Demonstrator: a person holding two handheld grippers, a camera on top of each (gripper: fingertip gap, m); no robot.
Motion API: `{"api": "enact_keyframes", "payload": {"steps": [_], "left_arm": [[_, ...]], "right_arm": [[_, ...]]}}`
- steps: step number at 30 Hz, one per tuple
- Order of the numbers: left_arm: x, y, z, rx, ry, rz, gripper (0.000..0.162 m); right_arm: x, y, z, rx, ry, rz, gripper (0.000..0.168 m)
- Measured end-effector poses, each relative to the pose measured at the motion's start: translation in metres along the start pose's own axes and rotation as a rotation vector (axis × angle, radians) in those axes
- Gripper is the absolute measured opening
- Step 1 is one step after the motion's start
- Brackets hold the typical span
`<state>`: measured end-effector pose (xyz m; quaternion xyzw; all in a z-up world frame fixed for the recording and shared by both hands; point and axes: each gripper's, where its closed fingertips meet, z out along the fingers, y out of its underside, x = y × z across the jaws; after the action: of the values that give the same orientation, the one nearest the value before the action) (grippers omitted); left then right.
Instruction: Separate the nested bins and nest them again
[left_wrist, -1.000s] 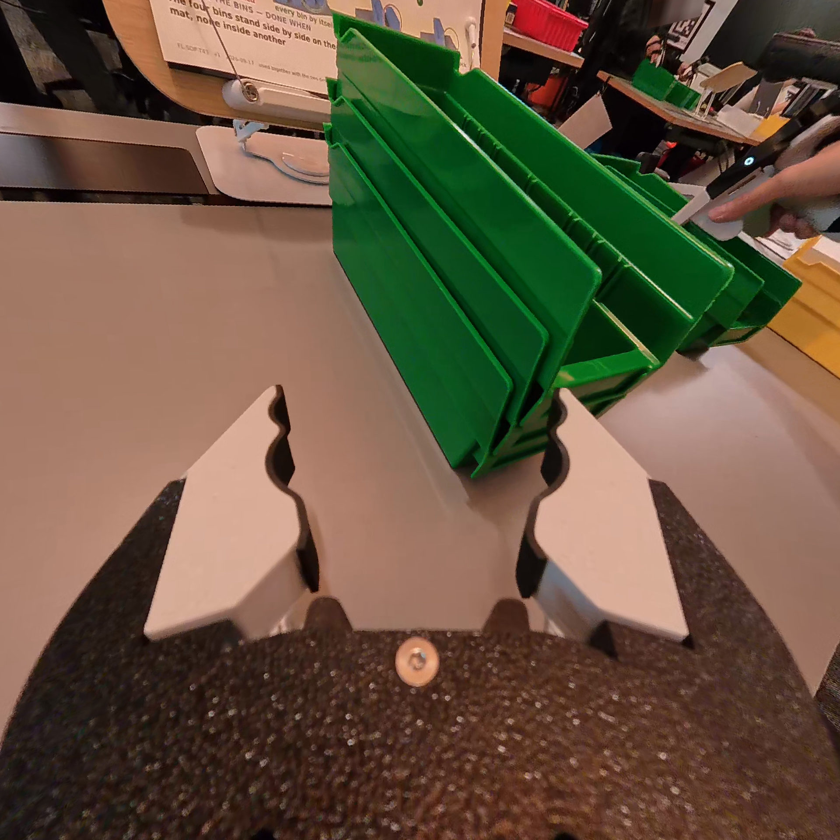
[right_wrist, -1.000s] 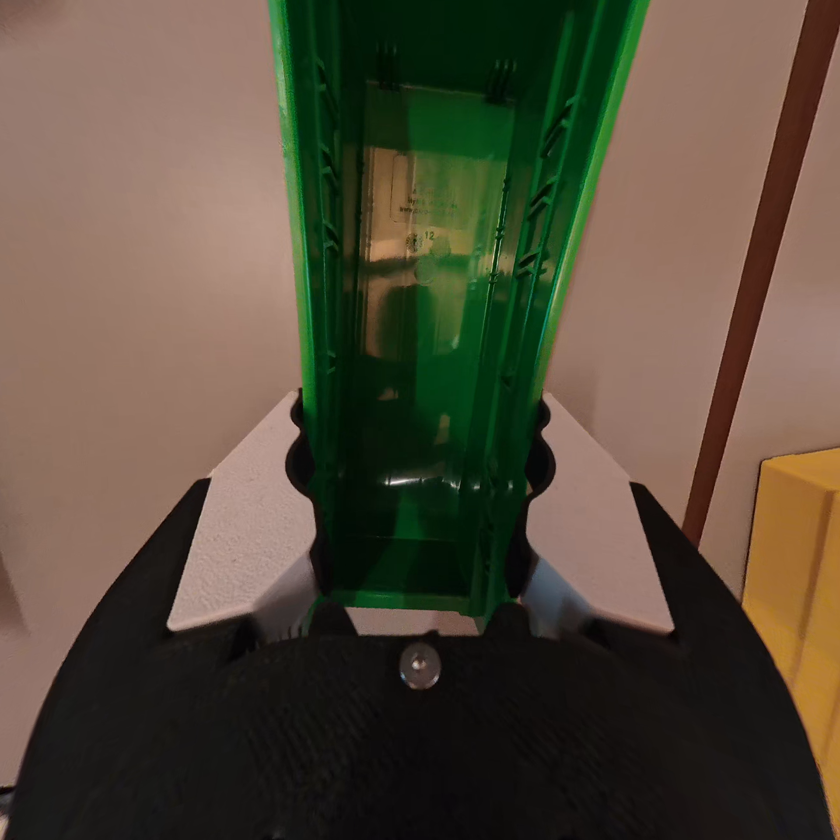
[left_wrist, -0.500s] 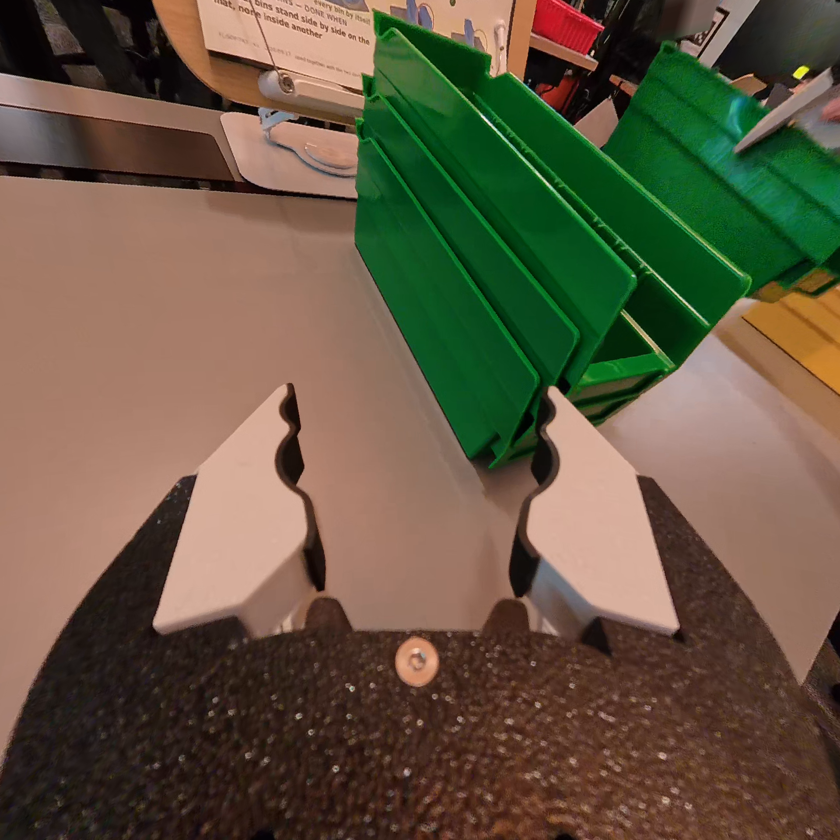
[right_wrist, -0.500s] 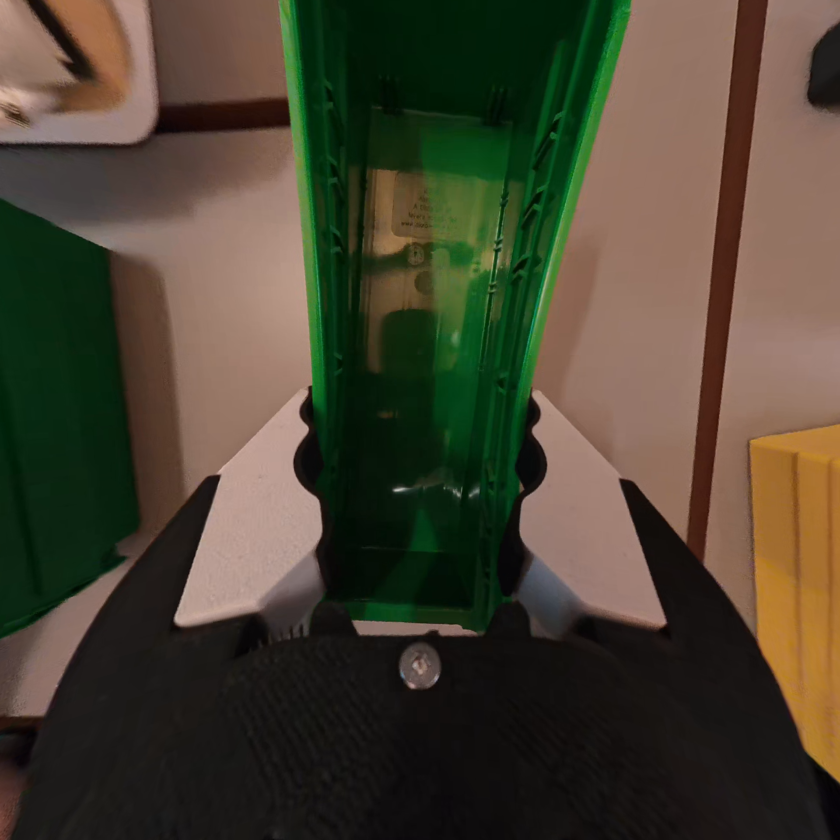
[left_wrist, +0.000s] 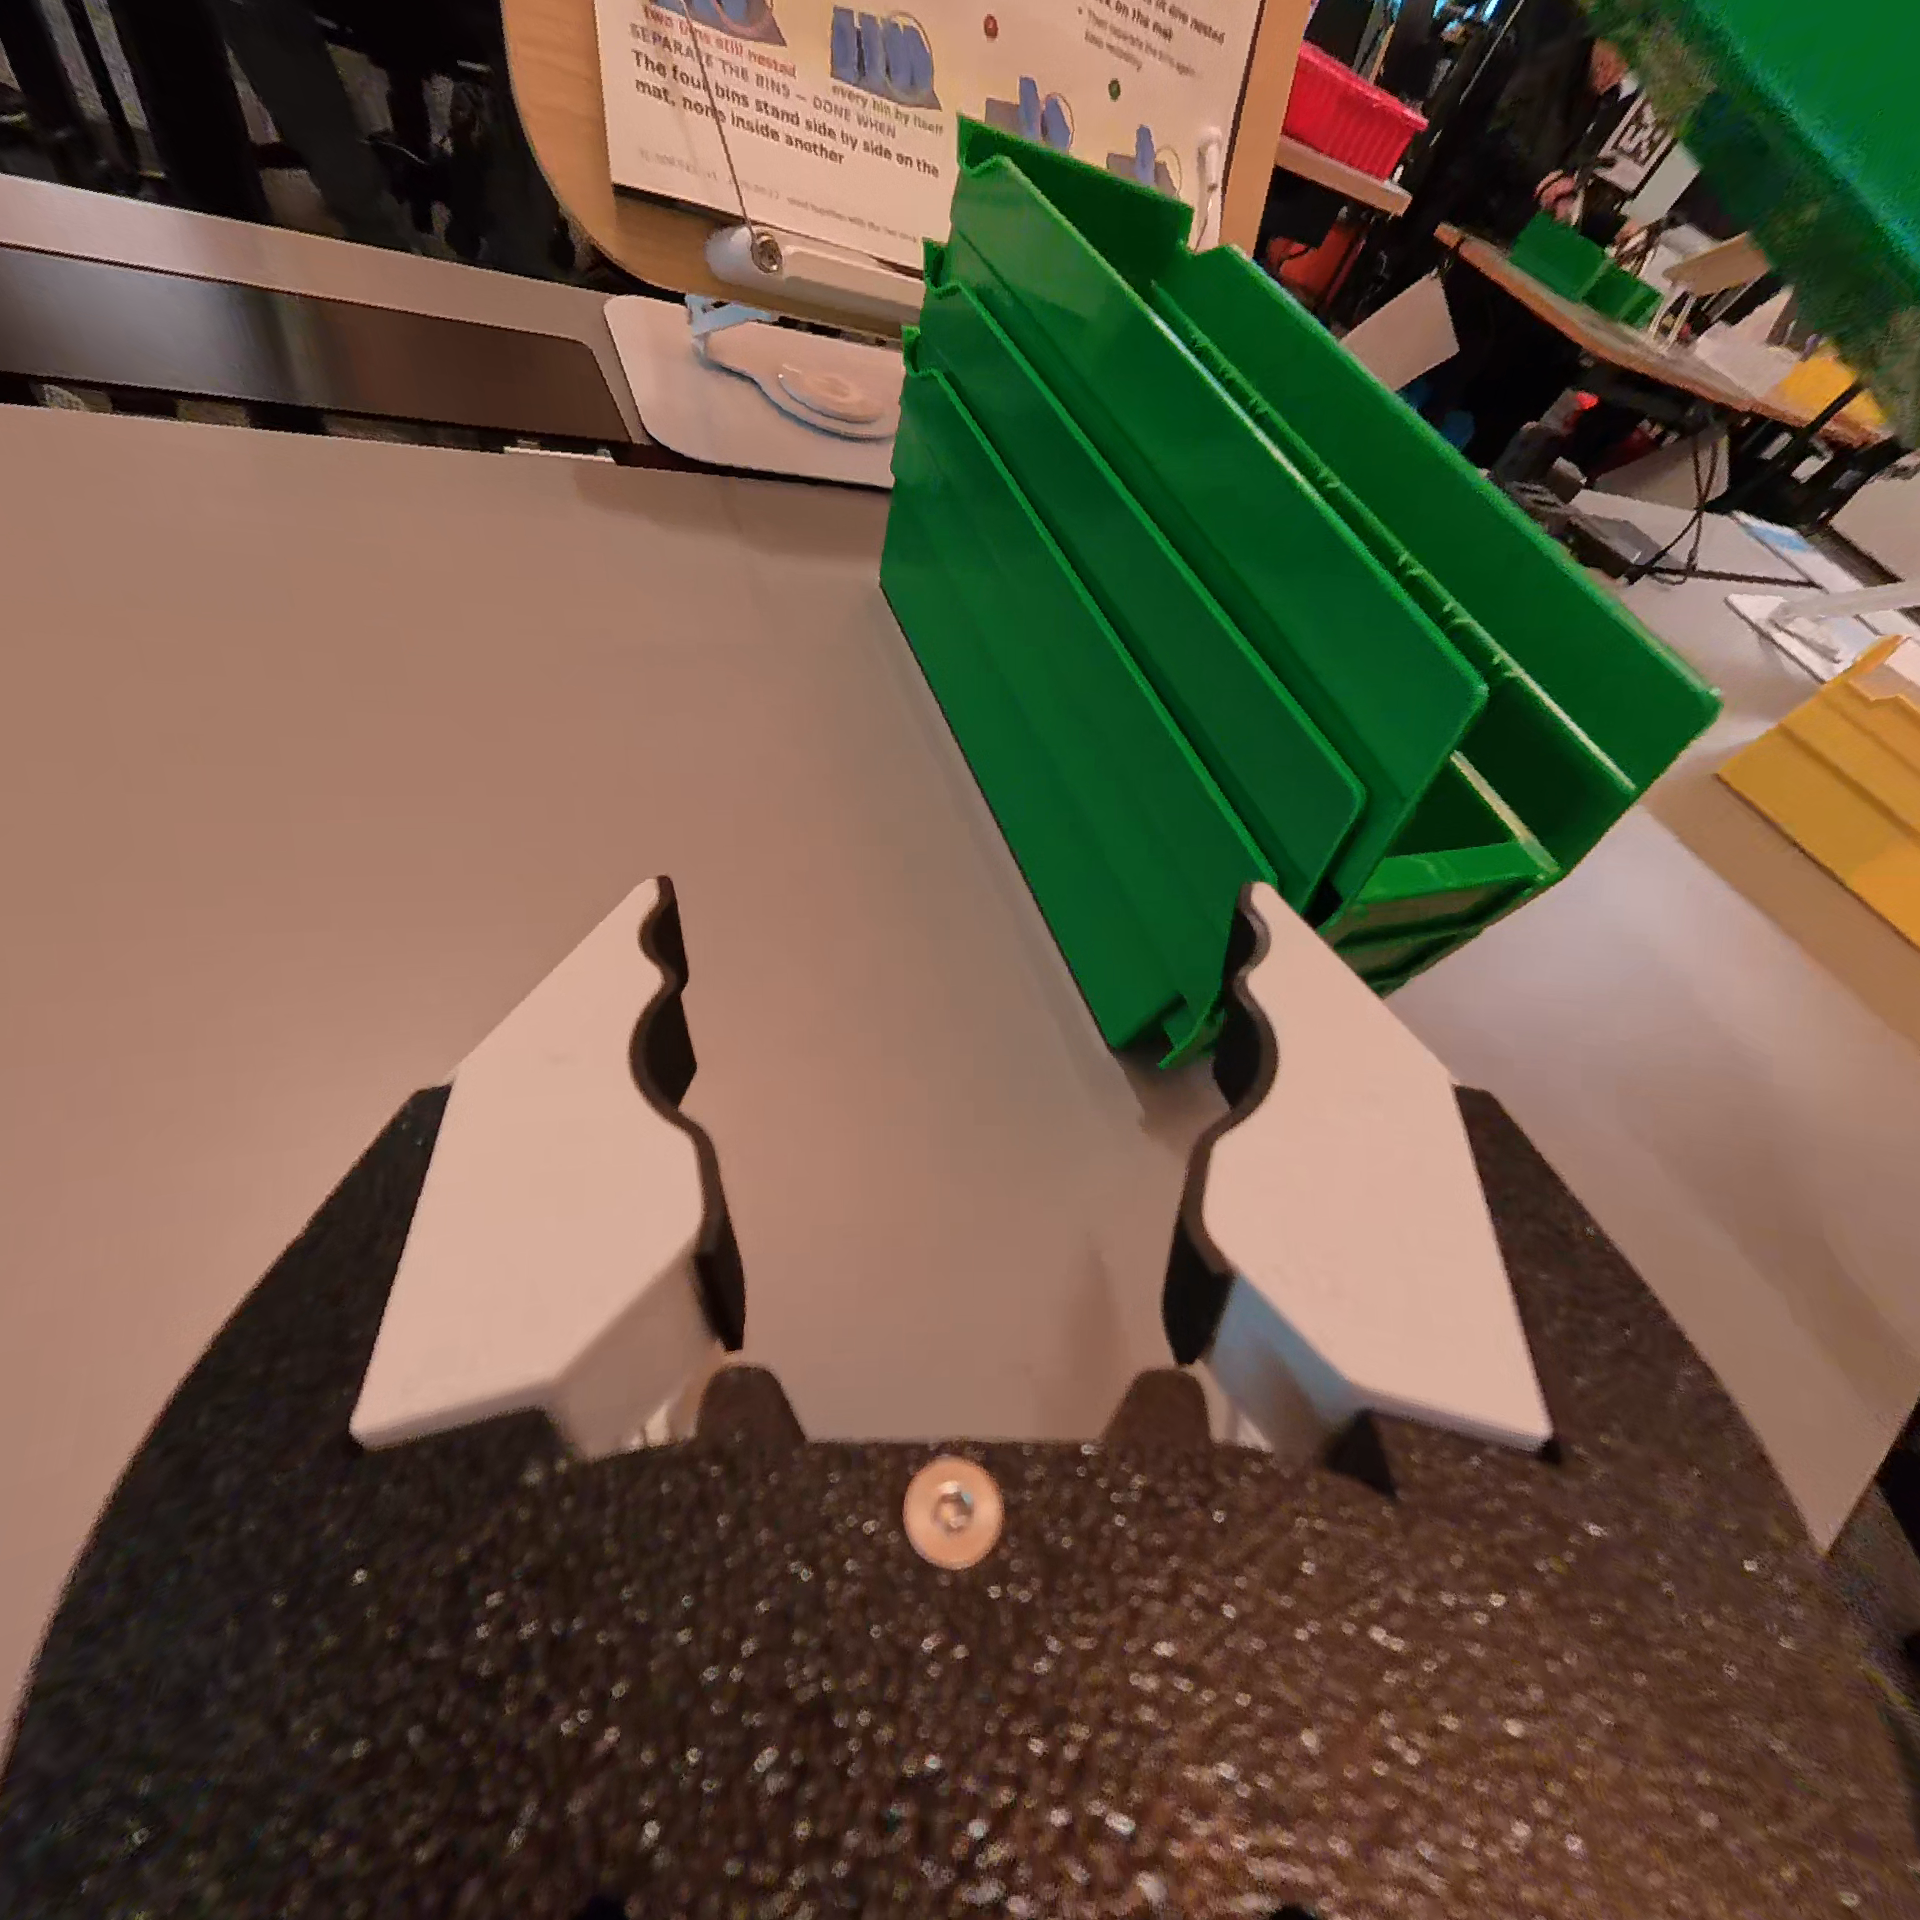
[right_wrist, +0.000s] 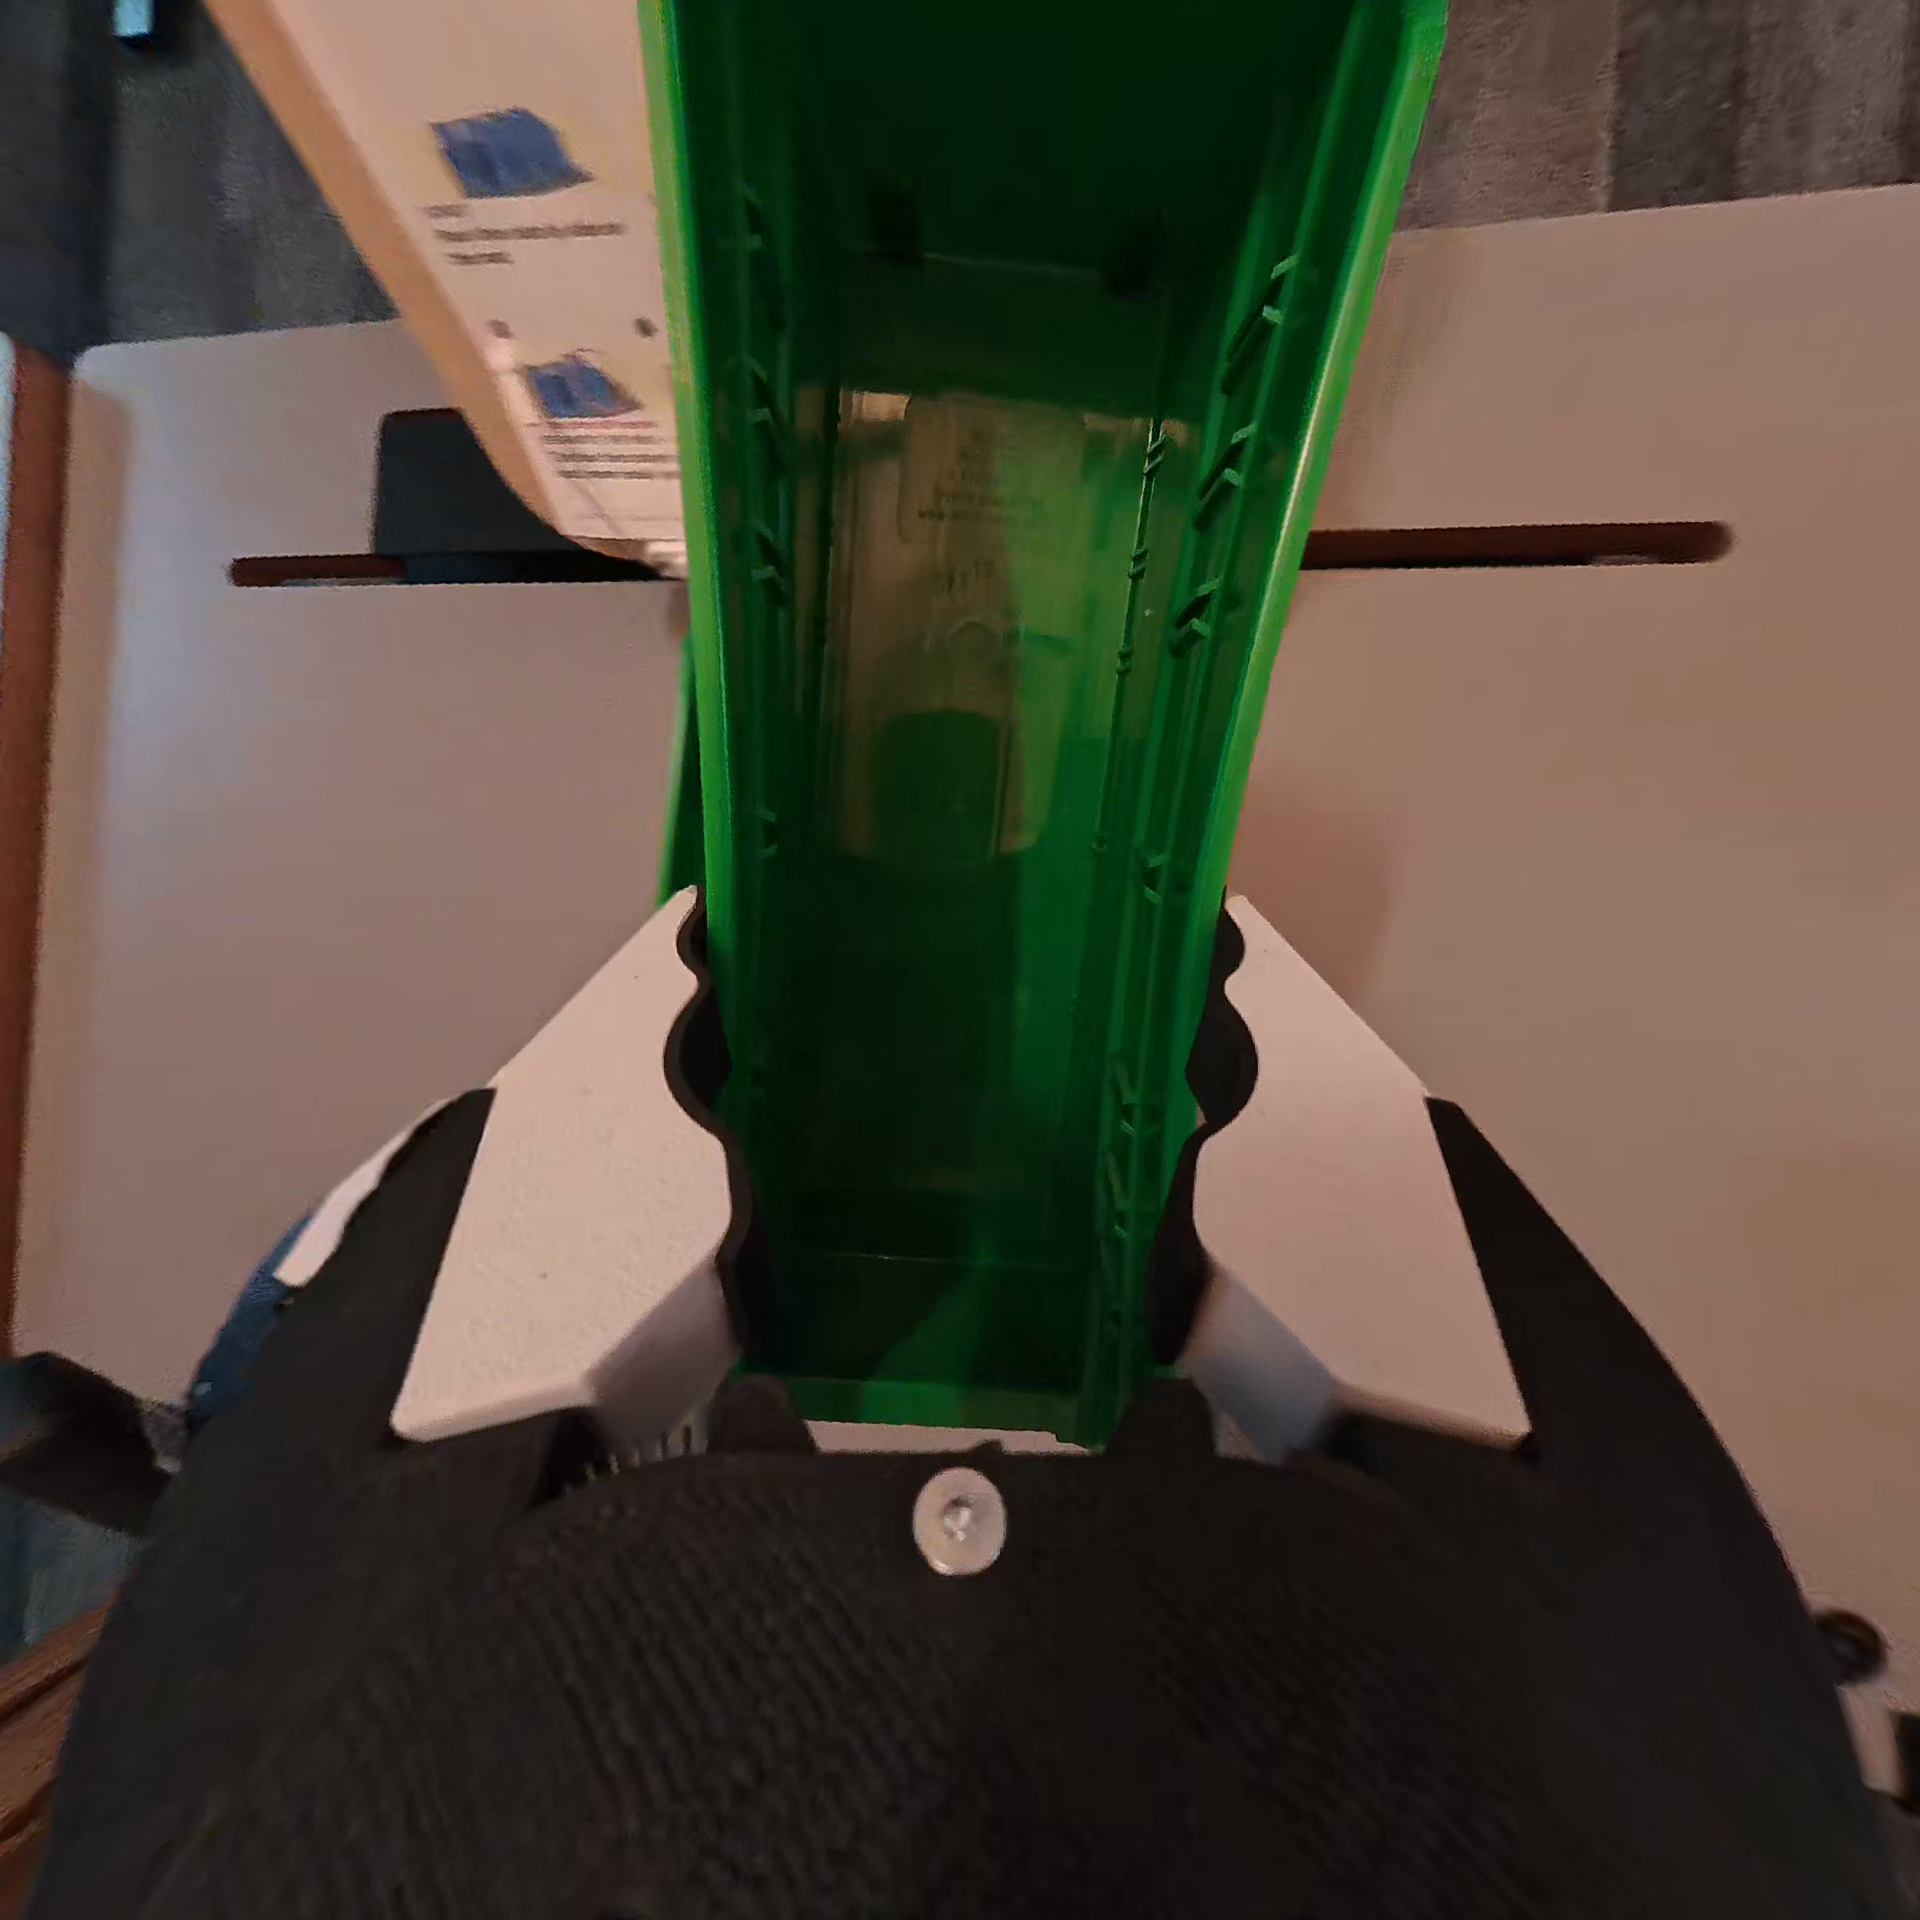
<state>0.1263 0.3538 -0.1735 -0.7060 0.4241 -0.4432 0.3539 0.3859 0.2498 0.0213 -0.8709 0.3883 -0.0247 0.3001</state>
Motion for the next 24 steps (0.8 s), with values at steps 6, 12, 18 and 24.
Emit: {"api": "enact_keyframes", "payload": {"steps": [6, 12, 18, 24], "left_arm": [[0.007, -0.012, -0.013, 0.043, 0.016, 0.012, 0.101], [0.014, -0.02, -0.019, 0.073, 0.053, -0.004, 0.101], [0.023, -0.023, -0.022, 0.08, 0.077, 0.004, 0.101], [0.024, -0.027, -0.027, 0.102, 0.097, -0.02, 0.1]], "right_arm": [[-0.051, 0.013, 0.023, 0.043, 0.005, 0.02, 0.091], [-0.065, 0.029, 0.036, 0.064, 0.044, 0.007, 0.091], [-0.077, 0.037, 0.043, 0.103, 0.045, -0.001, 0.091], [-0.087, 0.05, 0.057, 0.081, 0.052, -0.033, 0.093]]}}
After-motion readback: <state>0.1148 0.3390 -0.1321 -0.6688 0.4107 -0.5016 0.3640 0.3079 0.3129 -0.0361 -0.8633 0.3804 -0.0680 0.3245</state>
